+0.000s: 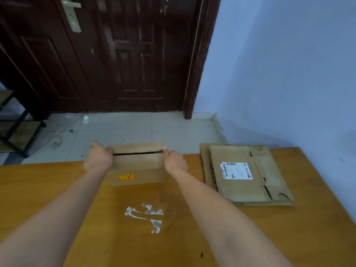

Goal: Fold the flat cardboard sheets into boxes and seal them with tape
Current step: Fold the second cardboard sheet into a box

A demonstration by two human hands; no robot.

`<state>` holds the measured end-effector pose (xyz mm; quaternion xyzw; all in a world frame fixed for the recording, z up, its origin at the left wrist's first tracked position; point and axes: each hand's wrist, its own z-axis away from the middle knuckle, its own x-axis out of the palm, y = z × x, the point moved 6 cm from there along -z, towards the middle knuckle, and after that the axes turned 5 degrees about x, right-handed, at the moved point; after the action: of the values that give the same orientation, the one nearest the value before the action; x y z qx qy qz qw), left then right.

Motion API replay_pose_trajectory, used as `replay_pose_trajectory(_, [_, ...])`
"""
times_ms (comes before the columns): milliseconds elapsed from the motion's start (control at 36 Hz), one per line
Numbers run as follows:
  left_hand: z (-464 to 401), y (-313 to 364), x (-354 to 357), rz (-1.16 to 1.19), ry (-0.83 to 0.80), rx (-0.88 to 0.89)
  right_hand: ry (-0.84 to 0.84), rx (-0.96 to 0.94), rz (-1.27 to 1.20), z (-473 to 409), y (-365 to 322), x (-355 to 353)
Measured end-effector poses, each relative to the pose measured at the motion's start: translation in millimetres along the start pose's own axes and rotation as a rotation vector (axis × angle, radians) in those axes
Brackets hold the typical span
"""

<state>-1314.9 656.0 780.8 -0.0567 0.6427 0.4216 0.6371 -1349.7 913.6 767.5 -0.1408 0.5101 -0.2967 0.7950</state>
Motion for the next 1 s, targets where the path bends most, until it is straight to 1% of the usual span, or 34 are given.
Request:
replay_pose_trajectory(56, [5.8,22.9,-13.5,-0.049,0.089,0.07,0.014,-0.047,-0.043,2.3,8.3,-14.9])
replay_pose_trajectory(111, [19.4,54.2,-21.0,-0.09,0.165,0.202,0.027,-0.097,-0.053,5.9,22.0,-31.8])
replay_pose_trajectory(194, [55.0,110.6,-15.5,-0.134,0.197,0.413,0.033,-0.163,-0.04,12.0,52.6,-60.5])
replay_pose_trajectory(306, [112.1,173.2,31.9,-0.18,0.083,0.599,0.073,-0.136,0.008,10.0,108.5,-110.7])
replay_pose_trajectory(361, [140.3,196.4,66.4,-0.275,-0.01,0.688,0.099,-0.105,0.056,5.1,144.1,-139.4])
replay_pose_trajectory(444, [176.8,217.8,118.6,-0.449,-0.156,0.757,0.128,-0.053,0.132,-3.0,201.9,-180.0])
replay_pose_trajectory(583, [208.3,231.1,186.2,-0.559,-0.305,0.748,0.2,0.073,0.189,-17.0,299.6,-225.5])
replay_pose_trajectory(639, [213.5,234.2,204.1,-0.588,-0.341,0.73,0.186,0.122,0.251,-24.0,332.1,-233.5])
replay_pose_trajectory(694, [213.9,235.0,218.4,-0.617,-0.36,0.709,0.167,0.129,0.319,-34.2,355.6,-237.2])
replay_pose_trajectory(778, [211.0,231.6,235.3,-0.616,-0.383,0.658,0.197,0.107,0.44,-46.6,375.8,-242.4])
replay_pose_trajectory(833, [208.3,227.5,244.8,-0.565,-0.403,0.601,0.246,0.095,0.492,-56.0,382.5,-245.1])
replay_pose_trajectory(889, [205.1,223.2,256.5,-0.493,-0.426,0.534,0.25,0.089,0.48,-68.8,388.2,-243.4])
replay_pose_trajectory(944, [203.9,220.5,264.9,-0.362,-0.435,0.43,0.166,0.13,0.364,-80.4,392.7,-236.7])
replay_pose_trajectory(1000, [206.0,220.1,271.0,-0.124,-0.447,0.28,0.07,0.166,0.252,-87.4,392.7,-228.1])
